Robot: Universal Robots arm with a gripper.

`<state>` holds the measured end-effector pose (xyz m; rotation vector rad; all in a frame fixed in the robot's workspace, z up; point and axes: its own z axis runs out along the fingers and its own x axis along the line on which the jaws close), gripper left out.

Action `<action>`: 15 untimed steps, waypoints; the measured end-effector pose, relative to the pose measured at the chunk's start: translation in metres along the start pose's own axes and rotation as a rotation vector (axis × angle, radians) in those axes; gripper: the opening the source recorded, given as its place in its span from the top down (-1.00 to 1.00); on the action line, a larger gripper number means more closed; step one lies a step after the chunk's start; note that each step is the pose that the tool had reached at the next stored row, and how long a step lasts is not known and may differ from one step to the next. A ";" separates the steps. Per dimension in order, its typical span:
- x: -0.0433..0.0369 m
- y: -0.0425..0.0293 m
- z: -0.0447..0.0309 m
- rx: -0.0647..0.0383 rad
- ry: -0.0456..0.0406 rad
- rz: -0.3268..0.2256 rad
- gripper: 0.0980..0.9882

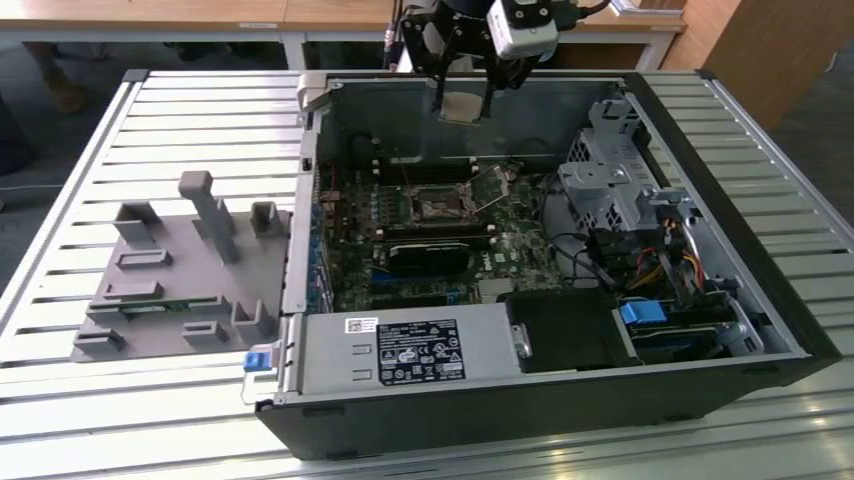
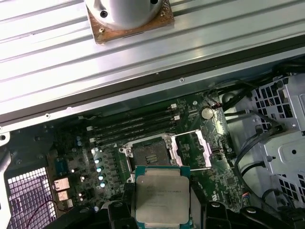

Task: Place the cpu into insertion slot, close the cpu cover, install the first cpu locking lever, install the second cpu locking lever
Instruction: 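Place the cpu into insertion slot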

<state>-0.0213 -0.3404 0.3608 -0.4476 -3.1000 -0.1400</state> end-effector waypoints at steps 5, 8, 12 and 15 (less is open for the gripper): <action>0.0001 0.0000 0.0000 0.000 -0.0014 0.016 0.00; 0.0001 0.0000 0.0000 -0.001 -0.0022 0.025 0.00; 0.0001 0.0000 0.0000 -0.001 -0.0033 0.037 0.00; 0.0001 0.0000 0.0000 -0.001 -0.0041 0.047 0.00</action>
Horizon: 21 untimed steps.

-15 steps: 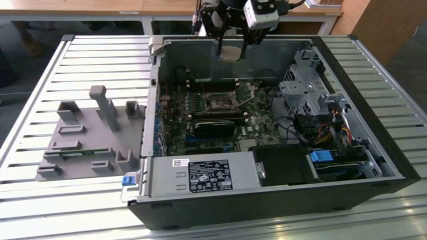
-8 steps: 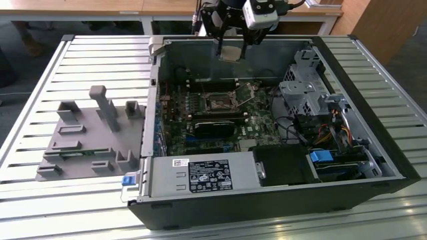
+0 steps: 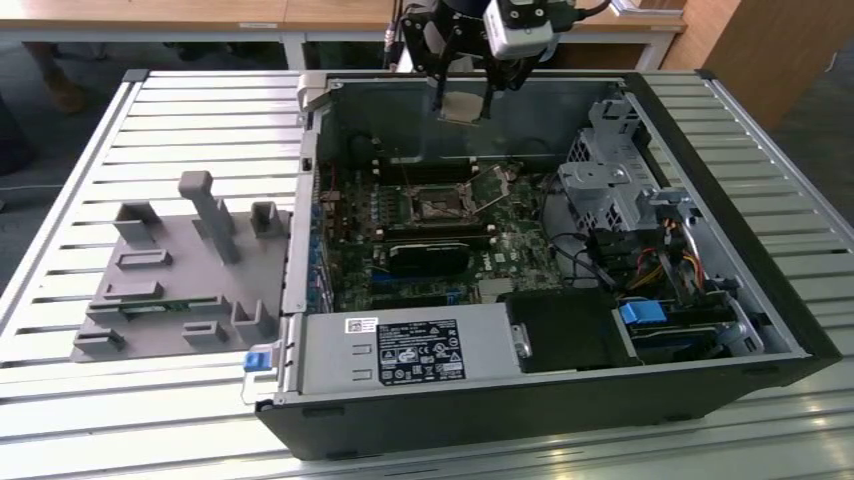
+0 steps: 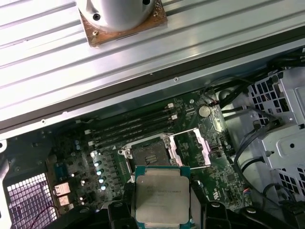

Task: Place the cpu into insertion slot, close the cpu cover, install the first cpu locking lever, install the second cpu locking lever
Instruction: 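Place the cpu into insertion slot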

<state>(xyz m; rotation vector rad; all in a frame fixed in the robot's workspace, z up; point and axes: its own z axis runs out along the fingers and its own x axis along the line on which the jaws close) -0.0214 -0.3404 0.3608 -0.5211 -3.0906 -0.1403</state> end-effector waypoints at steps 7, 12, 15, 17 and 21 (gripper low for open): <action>0.0000 0.0000 0.0000 -0.001 -0.0024 0.028 0.00; 0.0000 0.0000 0.0000 -0.001 -0.0044 0.050 0.00; 0.0000 0.0000 0.0000 -0.001 -0.0055 0.063 0.00; 0.0000 0.0000 0.0000 -0.001 -0.0063 0.072 0.00; 0.0000 0.0000 0.0001 -0.002 -0.0078 0.089 0.00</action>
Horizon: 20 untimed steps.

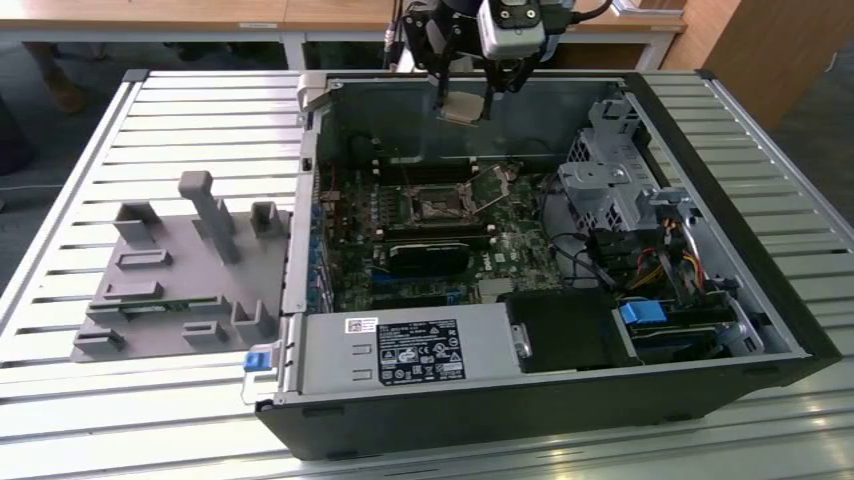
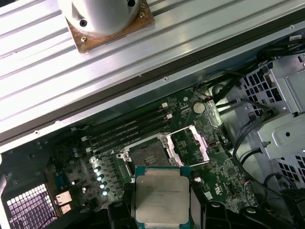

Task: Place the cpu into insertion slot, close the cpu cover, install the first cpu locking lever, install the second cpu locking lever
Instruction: 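Place the cpu into insertion slot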

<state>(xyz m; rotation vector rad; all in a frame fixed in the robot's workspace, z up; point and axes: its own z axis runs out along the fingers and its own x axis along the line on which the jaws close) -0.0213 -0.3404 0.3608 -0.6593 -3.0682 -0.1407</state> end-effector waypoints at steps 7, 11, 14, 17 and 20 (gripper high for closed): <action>0.0000 0.0000 0.0000 0.000 -0.0025 0.029 0.00; 0.0000 0.0000 0.0000 -0.001 -0.0040 0.045 0.00; 0.0000 0.0000 0.0000 -0.001 -0.0051 0.058 0.00; 0.0000 0.0000 0.0000 -0.001 -0.0061 0.070 0.00; 0.0000 0.0000 0.0000 -0.002 -0.0075 0.086 0.00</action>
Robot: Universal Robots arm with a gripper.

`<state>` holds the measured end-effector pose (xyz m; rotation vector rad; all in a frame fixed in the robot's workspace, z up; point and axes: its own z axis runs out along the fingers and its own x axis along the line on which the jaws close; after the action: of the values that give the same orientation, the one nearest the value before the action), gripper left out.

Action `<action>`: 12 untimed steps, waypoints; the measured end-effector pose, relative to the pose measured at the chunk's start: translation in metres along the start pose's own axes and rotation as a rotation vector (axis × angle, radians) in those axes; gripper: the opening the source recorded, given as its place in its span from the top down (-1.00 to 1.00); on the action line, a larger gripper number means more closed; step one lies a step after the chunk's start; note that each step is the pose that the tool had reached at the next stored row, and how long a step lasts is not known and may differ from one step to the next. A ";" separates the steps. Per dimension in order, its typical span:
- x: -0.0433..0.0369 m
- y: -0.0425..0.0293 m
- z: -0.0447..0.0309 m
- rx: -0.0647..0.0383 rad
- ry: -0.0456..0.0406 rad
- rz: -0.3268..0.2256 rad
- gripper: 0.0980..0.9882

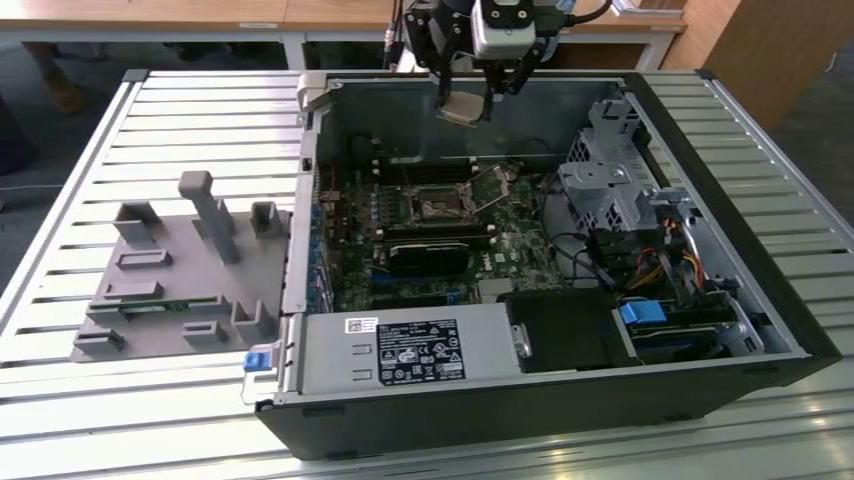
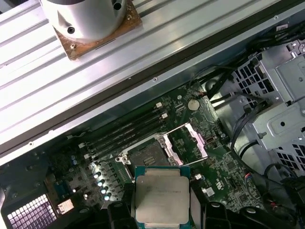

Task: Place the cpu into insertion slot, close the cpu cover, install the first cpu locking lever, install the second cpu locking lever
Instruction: 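Place the cpu into insertion slot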

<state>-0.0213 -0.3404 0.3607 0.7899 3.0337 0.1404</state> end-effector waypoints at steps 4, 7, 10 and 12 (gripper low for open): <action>0.0000 0.0000 0.0000 0.000 -0.0017 0.019 0.00; 0.0000 0.0000 0.0000 -0.001 -0.0030 0.034 0.00; 0.0000 0.0000 0.0000 -0.001 -0.0042 0.048 0.00; 0.0000 0.0000 0.0000 -0.001 -0.0051 0.058 0.00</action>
<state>-0.0214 -0.3404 0.3608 0.8767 3.0071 0.1400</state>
